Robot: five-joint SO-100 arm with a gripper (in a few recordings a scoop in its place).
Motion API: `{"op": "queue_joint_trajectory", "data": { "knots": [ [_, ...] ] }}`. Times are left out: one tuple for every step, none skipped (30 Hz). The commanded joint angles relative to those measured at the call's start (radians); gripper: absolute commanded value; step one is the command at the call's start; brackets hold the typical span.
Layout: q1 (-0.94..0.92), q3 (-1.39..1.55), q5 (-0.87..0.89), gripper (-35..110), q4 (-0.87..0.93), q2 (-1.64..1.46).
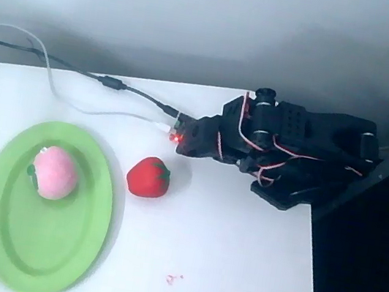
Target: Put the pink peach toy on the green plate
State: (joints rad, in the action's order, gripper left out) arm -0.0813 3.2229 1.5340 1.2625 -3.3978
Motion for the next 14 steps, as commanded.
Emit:
{"op": "queue_joint_trajectory", "data": {
  "knots": [
    [-0.006, 0.055, -0.011, 0, 0.028, -0.018],
    [-0.006, 0.055, -0.011, 0, 0.028, -0.018],
    [-0.006, 0.055, -0.009, 0, 0.028, -0.018],
    [-0.006, 0.055, -0.009, 0, 0.028, -0.018],
    [-0.006, 0.055, -0.011, 0, 0.028, -0.018],
    [-0.006, 0.055, -0.011, 0, 0.028, -0.018],
    [-0.006, 0.055, -0.012, 0, 0.028, -0.018],
    [-0.006, 0.055, -0.012, 0, 0.028, -0.018],
    [-0.006, 0.055, -0.011, 1, 0.028, -0.018],
    [-0.006, 0.055, -0.011, 2, 0.028, -0.018],
    [-0.006, 0.055, -0.011, 4, 0.028, -0.018],
    [-0.006, 0.055, -0.011, 5, 0.028, -0.018],
    [-0.005, 0.055, -0.011, 7, 0.028, -0.018],
    [0.002, 0.055, -0.011, 9, 0.028, -0.018]
  ]
}}
